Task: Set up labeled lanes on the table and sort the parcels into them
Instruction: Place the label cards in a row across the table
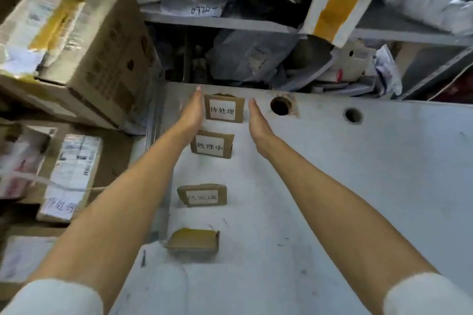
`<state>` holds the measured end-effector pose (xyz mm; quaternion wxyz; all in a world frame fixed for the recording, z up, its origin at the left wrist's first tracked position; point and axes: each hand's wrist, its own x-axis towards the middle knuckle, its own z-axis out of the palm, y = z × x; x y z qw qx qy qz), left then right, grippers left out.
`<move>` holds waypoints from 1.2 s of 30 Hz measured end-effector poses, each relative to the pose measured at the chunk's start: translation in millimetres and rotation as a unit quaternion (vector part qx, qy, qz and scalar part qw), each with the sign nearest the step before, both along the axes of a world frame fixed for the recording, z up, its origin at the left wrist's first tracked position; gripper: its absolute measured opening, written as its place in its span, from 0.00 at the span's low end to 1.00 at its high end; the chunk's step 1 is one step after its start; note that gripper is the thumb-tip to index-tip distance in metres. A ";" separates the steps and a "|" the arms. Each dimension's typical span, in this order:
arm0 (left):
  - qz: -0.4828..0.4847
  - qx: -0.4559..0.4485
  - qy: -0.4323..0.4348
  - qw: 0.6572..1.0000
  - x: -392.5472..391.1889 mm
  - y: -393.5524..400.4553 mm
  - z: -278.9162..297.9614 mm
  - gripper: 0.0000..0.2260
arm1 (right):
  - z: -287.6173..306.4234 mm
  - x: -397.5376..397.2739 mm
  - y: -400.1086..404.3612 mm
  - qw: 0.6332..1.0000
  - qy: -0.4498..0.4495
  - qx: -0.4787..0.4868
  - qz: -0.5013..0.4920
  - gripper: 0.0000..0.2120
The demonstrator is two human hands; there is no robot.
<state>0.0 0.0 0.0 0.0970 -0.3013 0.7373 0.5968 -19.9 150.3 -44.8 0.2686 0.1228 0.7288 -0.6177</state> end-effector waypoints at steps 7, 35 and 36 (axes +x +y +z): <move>-0.032 0.034 0.016 0.999 -3.0 -9.3 -1.8 0.27 | 21.4 3.1 -1.6 0.999 -0.009 -0.052 0.012 0.28; -0.030 0.145 0.011 0.989 -22.8 252.9 -11.1 0.16 | -0.4 -14.1 246.0 0.994 -0.010 -0.088 -0.067 0.29; -0.031 0.143 0.011 0.989 -23.2 253.5 -12.4 0.16 | -0.9 -13.2 245.7 0.994 -0.007 -0.086 -0.060 0.35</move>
